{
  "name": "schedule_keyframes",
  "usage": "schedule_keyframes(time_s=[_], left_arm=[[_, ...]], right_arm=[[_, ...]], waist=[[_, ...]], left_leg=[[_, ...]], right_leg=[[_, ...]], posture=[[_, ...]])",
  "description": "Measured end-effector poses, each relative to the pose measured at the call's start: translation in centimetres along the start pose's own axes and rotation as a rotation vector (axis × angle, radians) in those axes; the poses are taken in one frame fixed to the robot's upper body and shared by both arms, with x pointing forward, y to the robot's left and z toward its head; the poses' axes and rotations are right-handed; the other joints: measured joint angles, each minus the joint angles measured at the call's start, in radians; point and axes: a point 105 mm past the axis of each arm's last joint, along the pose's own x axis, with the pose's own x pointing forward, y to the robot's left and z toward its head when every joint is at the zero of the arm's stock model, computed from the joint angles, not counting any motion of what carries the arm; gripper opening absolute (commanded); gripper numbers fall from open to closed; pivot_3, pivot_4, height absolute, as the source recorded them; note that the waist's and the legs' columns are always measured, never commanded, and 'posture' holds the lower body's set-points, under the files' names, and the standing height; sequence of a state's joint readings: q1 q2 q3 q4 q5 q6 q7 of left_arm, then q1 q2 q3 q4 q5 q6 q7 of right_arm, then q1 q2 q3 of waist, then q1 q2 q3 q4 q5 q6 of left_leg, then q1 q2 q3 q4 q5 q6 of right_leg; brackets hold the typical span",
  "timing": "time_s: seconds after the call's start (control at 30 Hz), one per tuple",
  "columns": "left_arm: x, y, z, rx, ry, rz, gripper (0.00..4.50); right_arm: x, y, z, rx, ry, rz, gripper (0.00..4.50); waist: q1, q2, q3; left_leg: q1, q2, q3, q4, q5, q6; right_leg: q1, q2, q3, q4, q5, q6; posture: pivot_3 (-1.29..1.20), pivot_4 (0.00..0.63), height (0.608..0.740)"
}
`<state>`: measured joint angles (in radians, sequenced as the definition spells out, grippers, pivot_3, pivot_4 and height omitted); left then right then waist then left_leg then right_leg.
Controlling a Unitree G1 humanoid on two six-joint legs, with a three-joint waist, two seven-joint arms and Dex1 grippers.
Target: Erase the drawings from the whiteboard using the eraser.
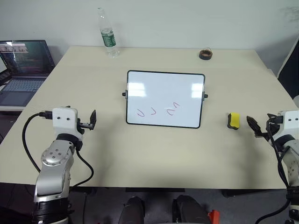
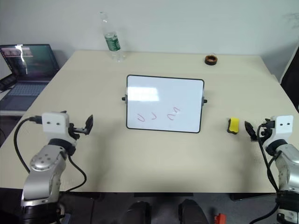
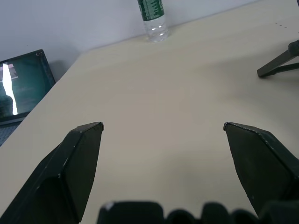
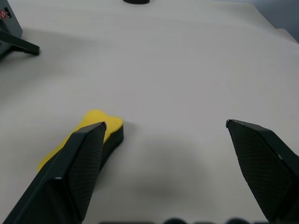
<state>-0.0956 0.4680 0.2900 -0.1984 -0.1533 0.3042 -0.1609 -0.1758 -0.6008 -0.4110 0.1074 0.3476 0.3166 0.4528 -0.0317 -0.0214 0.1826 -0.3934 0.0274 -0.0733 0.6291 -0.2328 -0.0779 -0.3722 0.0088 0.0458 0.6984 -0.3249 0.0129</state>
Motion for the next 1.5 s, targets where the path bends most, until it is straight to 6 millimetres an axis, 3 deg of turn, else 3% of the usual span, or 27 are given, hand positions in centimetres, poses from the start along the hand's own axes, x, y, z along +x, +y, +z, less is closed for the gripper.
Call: schedule_keyframes(time_s=[0.3, 0.43, 0.57, 0.7, 0.8, 0.93, 1.07, 1.17, 1.33, 1.5], left_arm=[[-0.2, 0.1, -0.8, -0.017, 0.029, 0.033, 4.50], [-0.2, 0.4, -0.5, 0.016, 0.038, 0.002, 4.50], [0.2, 1.0, 1.0, 0.062, 0.025, -0.047, 4.50], [0.6, 0.2, 4.2, 0.088, -0.045, -0.149, 4.50], [1.0, -1.3, 6.2, 0.067, -0.087, -0.311, 4.50], [0.7, -6.6, 9.5, 0.071, -0.190, -0.659, 4.50], [-0.6, -9.8, 9.6, 0.042, -0.187, -0.889, 4.50], [-1.6, -12.0, 11.0, 0.059, -0.232, -1.072, 4.50], [-2.5, -14.1, 12.2, 0.093, -0.266, -1.292, 4.50], [-1.7, -14.5, 13.1, 0.119, -0.319, -1.321, 4.50]], right_arm=[[-0.5, 0.9, -0.1, 0.034, 0.005, 0.003, 4.48], [-0.9, 2.2, 1.5, 0.028, -0.028, 0.038, 4.48], [-1.0, 3.3, 3.2, 0.051, -0.084, 0.020, 4.48], [-0.6, 4.1, 4.4, 0.105, -0.110, 0.007, 4.48], [-0.7, 5.3, 4.8, 0.095, -0.074, -0.003, 4.48], [-1.0, 7.3, 5.6, 0.090, 0.005, -0.002, 4.48], [-1.2, 10.1, 4.1, 0.145, 0.113, 0.014, 4.48], [-0.6, 10.9, 3.7, 0.152, 0.136, -0.013, 4.48], [1.1, 9.5, 2.3, 0.128, 0.168, -0.143, 4.48], [2.7, 7.6, 1.0, 0.141, 0.178, -0.243, 4.48]], waist=[[0.002, 0.000, 0.000], [0.000, 0.000, 0.000], [0.001, 0.000, 0.000], [0.001, 0.000, 0.000], [0.001, 0.000, 0.000], [0.004, 0.000, 0.000], [-0.006, 0.000, 0.000], [-0.004, 0.001, 0.000], [-0.003, 0.000, 0.001], [-0.005, 0.001, 0.001]], left_leg=[[-0.001, 0.000, -0.001, 0.000, 0.000, 0.000], [0.000, 0.000, 0.000, 0.000, 0.000, 0.000], [-0.001, 0.000, -0.001, 0.000, 0.000, 0.000], [-0.001, 0.000, -0.001, 0.000, 0.000, 0.000], [-0.002, 0.000, -0.001, 0.000, 0.000, 0.000], [-0.003, 0.000, -0.001, 0.000, 0.000, 0.000], [-0.004, 0.000, -0.001, -0.001, 0.000, 0.000], [-0.004, -0.001, -0.001, 0.000, 0.000, 0.000], [-0.004, -0.003, -0.001, 0.000, 0.000, 0.000], [-0.005, -0.002, 0.000, -0.001, 0.000, 0.000]], right_leg=[[0.000, 0.000, 0.000, 0.000, 0.000, 0.000], [0.000, 0.001, 0.000, 0.000, 0.000, 0.000], [0.000, 0.001, -0.001, 0.000, 0.000, 0.000], [0.000, 0.002, -0.001, 0.000, 0.000, 0.000], [-0.002, 0.003, -0.001, 0.000, 0.000, 0.000], [-0.001, 0.003, -0.001, 0.000, 0.000, 0.000], [-0.004, 0.004, -0.001, 0.000, 0.000, 0.000], [-0.004, 0.006, -0.001, 0.000, 0.000, 0.000], [-0.004, 0.006, -0.001, 0.000, 0.000, 0.000], [-0.006, 0.007, -0.001, 0.000, 0.000, -0.001]], posture=[[0.00, 0.150, 0.740], [0.00, 0.150, 0.740], [0.00, 0.150, 0.740], [0.00, 0.150, 0.740], [0.00, 0.150, 0.740], [0.00, 0.150, 0.740], [0.00, 0.150, 0.740], [0.00, 0.150, 0.740], [0.00, 0.150, 0.740], [0.00, 0.150, 0.740]])
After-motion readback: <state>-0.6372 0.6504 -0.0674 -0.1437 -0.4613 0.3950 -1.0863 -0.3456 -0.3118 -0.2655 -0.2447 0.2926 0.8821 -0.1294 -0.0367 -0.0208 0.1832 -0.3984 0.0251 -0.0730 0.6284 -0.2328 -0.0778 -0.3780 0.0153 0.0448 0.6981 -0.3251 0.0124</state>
